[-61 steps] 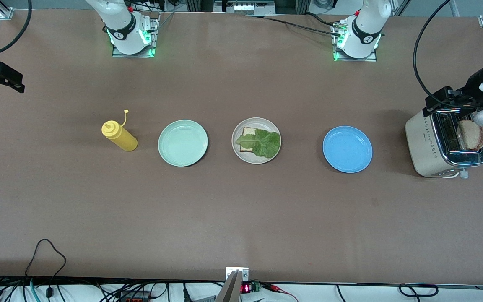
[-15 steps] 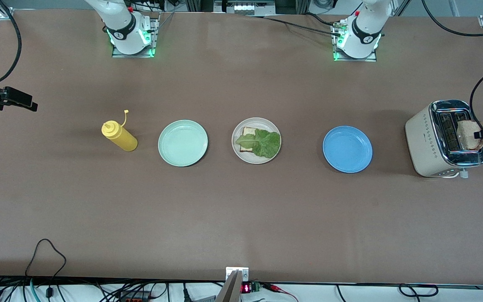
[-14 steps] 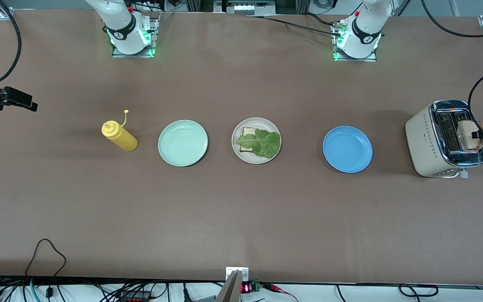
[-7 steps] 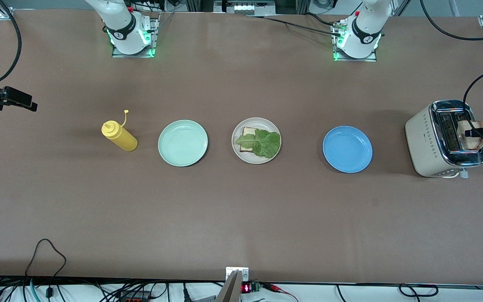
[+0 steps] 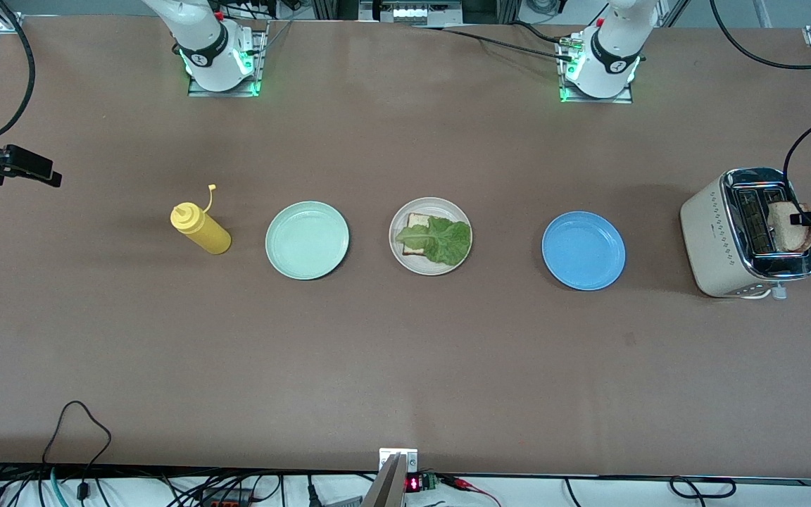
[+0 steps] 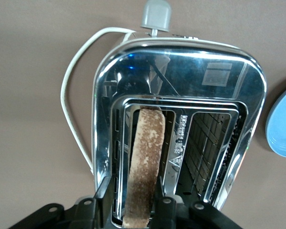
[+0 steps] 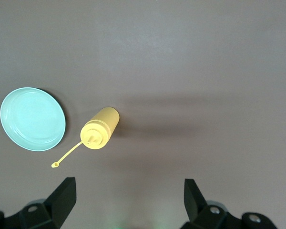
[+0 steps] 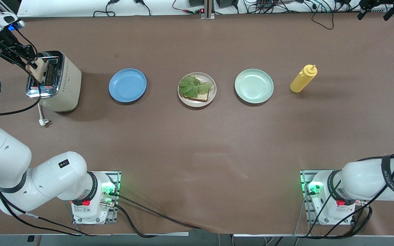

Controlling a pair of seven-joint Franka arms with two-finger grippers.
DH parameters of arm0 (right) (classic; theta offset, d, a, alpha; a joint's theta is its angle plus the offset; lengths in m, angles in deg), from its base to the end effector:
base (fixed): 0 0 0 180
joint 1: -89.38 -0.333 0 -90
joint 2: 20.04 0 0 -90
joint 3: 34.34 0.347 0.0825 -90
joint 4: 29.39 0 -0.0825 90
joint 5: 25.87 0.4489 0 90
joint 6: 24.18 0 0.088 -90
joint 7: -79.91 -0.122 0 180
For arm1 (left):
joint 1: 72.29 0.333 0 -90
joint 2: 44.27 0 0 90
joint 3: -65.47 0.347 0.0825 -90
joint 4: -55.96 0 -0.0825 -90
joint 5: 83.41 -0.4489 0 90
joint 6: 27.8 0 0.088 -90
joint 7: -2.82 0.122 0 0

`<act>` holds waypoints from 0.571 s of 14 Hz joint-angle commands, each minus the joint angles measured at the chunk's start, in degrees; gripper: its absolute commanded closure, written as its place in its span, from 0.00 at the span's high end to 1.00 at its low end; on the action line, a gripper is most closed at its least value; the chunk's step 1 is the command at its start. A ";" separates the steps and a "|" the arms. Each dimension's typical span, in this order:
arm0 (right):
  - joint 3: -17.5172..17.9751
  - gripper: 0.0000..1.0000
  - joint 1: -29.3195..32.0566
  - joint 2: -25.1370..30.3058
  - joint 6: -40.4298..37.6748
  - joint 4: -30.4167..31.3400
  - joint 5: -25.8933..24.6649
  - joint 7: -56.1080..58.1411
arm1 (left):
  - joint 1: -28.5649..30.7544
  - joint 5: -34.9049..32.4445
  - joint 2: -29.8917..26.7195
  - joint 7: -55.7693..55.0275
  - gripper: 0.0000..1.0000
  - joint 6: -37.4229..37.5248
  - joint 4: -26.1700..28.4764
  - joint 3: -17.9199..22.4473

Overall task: Make sandwich in beige plate with both arms
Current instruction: 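Grasp the toast slice with the left gripper and lift it out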

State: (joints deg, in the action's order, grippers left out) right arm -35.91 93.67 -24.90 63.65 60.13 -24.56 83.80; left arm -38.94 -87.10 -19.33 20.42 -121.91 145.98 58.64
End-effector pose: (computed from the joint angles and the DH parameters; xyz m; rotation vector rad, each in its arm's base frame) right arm 0.6360 -0.0617 0.5885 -3.1061 0.0541 0.1744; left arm 0.6205 0.3278 0.3546 2.9665 0.2098 -0.5086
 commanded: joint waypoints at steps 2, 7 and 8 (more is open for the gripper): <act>0.16 1.00 0.11 -0.06 -0.81 -1.09 -0.35 -0.90 | -0.22 -0.44 -0.60 1.21 0.08 2.45 -1.34 -0.99; 0.16 1.00 0.11 -0.06 -0.90 -1.09 -0.35 -0.90 | -0.22 -0.17 -2.27 1.83 0.00 7.61 -4.40 -2.66; 0.16 1.00 0.02 -0.06 -0.90 -1.09 -0.35 -0.82 | -0.31 -0.17 -2.44 1.74 0.00 9.98 -6.76 -2.93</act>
State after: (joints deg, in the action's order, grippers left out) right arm -35.91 93.68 -24.90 63.64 60.12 -24.56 83.76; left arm -39.32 -87.09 -20.39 21.04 -116.75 143.11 56.45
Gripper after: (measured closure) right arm 0.000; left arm 0.907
